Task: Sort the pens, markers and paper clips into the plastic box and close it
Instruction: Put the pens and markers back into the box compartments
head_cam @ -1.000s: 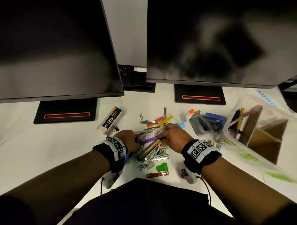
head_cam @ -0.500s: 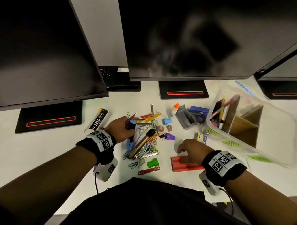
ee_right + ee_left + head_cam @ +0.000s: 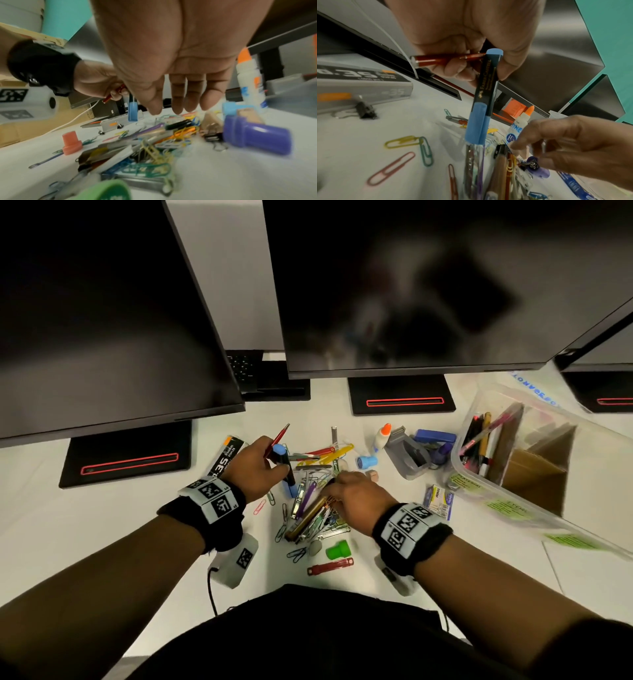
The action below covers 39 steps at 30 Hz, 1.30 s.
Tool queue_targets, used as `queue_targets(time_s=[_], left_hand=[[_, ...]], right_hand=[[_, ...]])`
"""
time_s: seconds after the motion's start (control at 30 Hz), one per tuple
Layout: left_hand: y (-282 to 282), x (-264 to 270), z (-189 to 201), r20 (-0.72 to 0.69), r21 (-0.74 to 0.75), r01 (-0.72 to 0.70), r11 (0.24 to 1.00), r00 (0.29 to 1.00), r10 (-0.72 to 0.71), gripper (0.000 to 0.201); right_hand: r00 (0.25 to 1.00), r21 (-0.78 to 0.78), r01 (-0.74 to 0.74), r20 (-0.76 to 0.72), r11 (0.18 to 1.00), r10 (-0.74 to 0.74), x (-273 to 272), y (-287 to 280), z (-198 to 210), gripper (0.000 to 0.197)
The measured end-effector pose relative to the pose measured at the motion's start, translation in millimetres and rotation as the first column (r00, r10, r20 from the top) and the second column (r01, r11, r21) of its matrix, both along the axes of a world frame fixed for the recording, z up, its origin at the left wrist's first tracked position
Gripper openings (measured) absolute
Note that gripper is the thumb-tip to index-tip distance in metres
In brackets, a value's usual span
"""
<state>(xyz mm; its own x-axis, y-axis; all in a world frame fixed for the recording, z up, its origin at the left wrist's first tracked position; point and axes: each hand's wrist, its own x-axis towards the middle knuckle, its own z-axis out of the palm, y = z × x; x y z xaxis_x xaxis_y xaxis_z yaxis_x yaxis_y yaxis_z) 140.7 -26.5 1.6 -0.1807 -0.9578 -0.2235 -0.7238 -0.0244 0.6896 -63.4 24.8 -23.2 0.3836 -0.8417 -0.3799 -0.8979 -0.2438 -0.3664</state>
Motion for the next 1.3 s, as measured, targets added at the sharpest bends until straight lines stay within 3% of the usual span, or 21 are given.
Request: queue_targets(time_s=[0.13,0.3,0.43,0.6,0.7,0.87,1.07,1.2,1.3], left_hand=[[1.4,13.8,-4.9,0.016,0.015,-0.017,1.000,1.000,0.017,0.014],[6.0,28.1,-16.6,0.035,0.071,-0.010,0.997,0.999,0.007,0.011],[6.6,29.2,-22.3,0.036,0.093,-0.022,0.995,0.999,0.019,0.014],[-0.2,30.0,-18.5,0.017,0.044,-0.023,0.999,1.000,0.023,0.013],[-3.0,33.2,-18.6,0.038,0.058,-0.037,0.998,0.999,0.035,0.016],[-2.2,36.4,-24.3,0.038,0.079,-0.036,0.996,0.999,0.033,0.019],[0.1,30.3,-27.1,0.001,0.131,-0.052,0.990,0.999,0.053,0.014],[1.2,19.9,-25.6,-0.078,0.172,-0.075,0.982,0.993,0.089,0.014],[2.7,13.4,-21.4,-0.270,0.286,-0.089,0.954,0.948,0.170,0.010]], right_hand=[[0.994,0.014,-0.058,-0.090,0.998,0.059,11.1,-5.0,-10.3,0.047],[0.984,0.003,0.005,-0.177,1.000,-0.004,-2.7,-9.8,-13.4,0.028],[0.968,0.013,0.031,-0.248,0.999,-0.027,-10.2,-12.7,-13.8,0.024],[0.976,0.036,0.134,-0.179,0.990,-0.125,-7.9,-14.9,-6.4,0.024],[0.977,0.056,0.191,-0.104,0.980,-0.185,-1.3,-11.1,-1.4,0.011],[0.999,0.126,0.035,-0.007,0.991,-0.034,10.1,3.5,4.0,0.018],[0.991,0.160,-0.003,-0.129,0.987,0.024,17.0,14.3,-4.9,0.024],[0.995,0.148,0.049,-0.090,0.988,-0.036,14.3,13.1,-4.7,0.020],[0.990,0.100,0.139,-0.014,0.985,-0.138,9.8,11.9,-1.9,0.017]])
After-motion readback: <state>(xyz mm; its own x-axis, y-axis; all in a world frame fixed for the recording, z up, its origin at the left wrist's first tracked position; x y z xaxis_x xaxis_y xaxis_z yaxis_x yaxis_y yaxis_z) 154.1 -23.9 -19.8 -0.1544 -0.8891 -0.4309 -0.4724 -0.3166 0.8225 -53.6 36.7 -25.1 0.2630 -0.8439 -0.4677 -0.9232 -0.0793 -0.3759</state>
